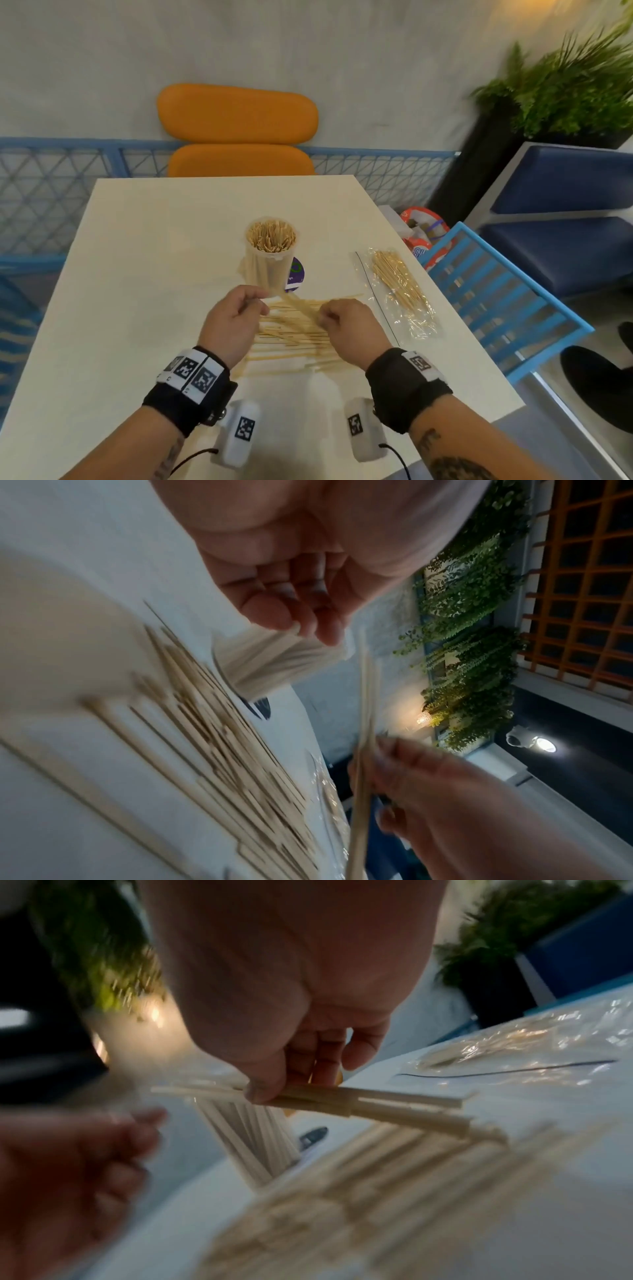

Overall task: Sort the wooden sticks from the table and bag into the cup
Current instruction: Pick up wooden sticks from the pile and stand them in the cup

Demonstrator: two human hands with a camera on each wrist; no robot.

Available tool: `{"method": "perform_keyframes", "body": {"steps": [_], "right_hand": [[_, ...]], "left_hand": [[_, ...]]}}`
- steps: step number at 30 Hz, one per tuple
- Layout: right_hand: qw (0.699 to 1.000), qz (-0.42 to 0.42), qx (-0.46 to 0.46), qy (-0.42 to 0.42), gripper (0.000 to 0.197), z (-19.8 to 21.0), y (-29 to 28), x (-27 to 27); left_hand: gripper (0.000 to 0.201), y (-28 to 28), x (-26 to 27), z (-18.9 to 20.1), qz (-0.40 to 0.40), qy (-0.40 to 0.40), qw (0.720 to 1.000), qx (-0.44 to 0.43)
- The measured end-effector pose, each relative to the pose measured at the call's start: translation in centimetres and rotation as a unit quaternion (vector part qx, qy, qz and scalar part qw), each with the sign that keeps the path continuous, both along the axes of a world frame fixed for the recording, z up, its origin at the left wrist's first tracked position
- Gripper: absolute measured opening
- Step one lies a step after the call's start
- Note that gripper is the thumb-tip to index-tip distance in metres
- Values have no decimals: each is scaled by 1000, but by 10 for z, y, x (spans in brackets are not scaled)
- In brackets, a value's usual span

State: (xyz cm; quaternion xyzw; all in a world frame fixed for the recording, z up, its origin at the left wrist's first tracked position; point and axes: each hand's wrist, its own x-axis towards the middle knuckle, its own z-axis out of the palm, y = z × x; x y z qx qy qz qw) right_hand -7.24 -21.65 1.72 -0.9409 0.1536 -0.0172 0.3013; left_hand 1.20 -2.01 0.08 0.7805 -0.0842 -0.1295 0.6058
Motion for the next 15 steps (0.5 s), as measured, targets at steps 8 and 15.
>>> {"method": "perform_keyframes", "body": {"steps": [8, 15], "right_hand": [[915, -113, 385, -48, 20, 33, 21, 8], [917, -164, 359, -55, 24, 34, 9, 7]], "left_hand": [[26, -55, -26, 11, -199, 91, 975, -37], [9, -60, -28, 9, -188, 173, 965, -55]]}}
